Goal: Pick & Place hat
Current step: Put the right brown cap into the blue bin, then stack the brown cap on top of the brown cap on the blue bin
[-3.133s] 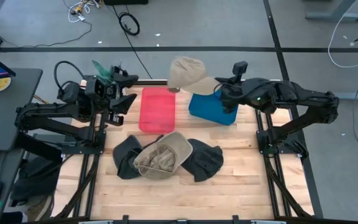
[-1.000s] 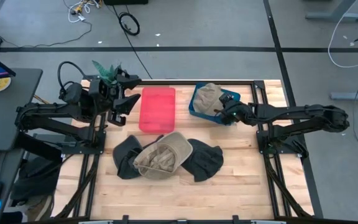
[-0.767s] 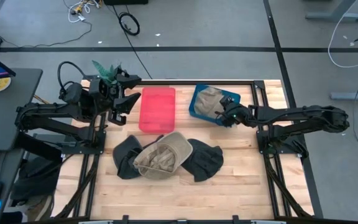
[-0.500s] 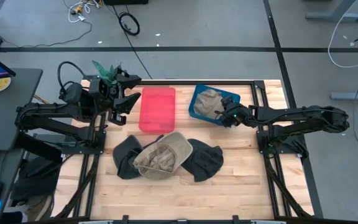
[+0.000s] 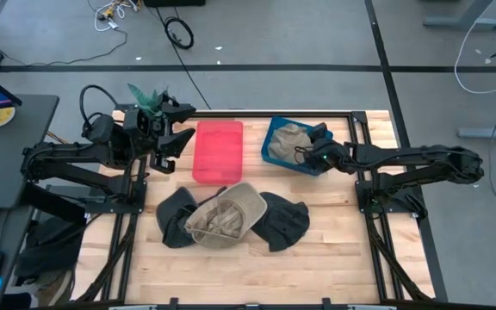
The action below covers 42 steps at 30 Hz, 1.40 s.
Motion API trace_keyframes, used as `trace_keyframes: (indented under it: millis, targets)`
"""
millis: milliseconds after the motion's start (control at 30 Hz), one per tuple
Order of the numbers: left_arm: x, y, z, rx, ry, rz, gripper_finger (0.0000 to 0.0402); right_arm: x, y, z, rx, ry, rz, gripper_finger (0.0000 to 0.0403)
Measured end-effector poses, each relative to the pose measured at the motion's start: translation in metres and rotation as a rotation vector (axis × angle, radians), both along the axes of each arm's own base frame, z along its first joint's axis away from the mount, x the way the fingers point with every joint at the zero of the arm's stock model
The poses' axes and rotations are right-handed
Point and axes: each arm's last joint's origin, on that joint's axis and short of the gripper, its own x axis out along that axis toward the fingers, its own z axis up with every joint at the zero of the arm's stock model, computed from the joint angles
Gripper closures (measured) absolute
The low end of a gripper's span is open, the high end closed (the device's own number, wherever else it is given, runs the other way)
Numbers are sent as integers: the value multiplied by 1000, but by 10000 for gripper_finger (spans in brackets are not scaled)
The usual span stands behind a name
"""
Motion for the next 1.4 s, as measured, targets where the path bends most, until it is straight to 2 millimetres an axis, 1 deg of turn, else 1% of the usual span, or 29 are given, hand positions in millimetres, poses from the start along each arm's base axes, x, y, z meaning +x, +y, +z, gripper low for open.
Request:
trace_keyframes:
  millis: [133,233,400,467,533,667,733,800,867,967,1033,1067,1133,1233,1300,1400]
  targets:
    - [0,0,0,4,0,-5,154,-2,1,10,51,19,-51,138]
    - [0,-1,0,12,0,-16,154,-7,2,16,87,75,-83,117]
    - [0,-1,0,14,1,-18,154,-14,4,28,139,123,-153,111]
    - [0,-1,0,14,1,-18,154,-17,4,36,157,123,-193,115]
    - [0,-1,0,14,1,-18,154,-19,4,47,181,86,-258,120]
    - [1,-1,-1,14,8,-18,154,-22,7,75,299,-60,-406,143]
    - [1,-1,-1,14,17,-18,154,-23,8,90,374,-157,-474,167]
    - [2,-1,-2,14,29,-18,154,-22,9,105,457,-290,-547,195]
    - [3,0,-4,14,53,-15,154,-21,10,118,555,-465,-659,227]
    - [6,2,-8,10,102,-6,154,-16,10,135,761,-834,-876,273]
    - [7,2,-11,0,135,0,154,-10,12,139,915,-993,-932,299]
    - [9,2,-13,-1,161,2,154,-5,13,141,996,-1029,-910,310]
    - [11,2,-19,-3,227,3,154,5,18,140,1152,-1014,-813,329]
    - [15,3,-28,-7,325,5,154,21,26,137,1356,-924,-653,345]
    - [16,3,-32,-22,372,-1,154,31,31,132,1428,-885,-625,346]
    - [18,3,-38,-33,433,-5,154,50,40,121,1493,-826,-631,332]
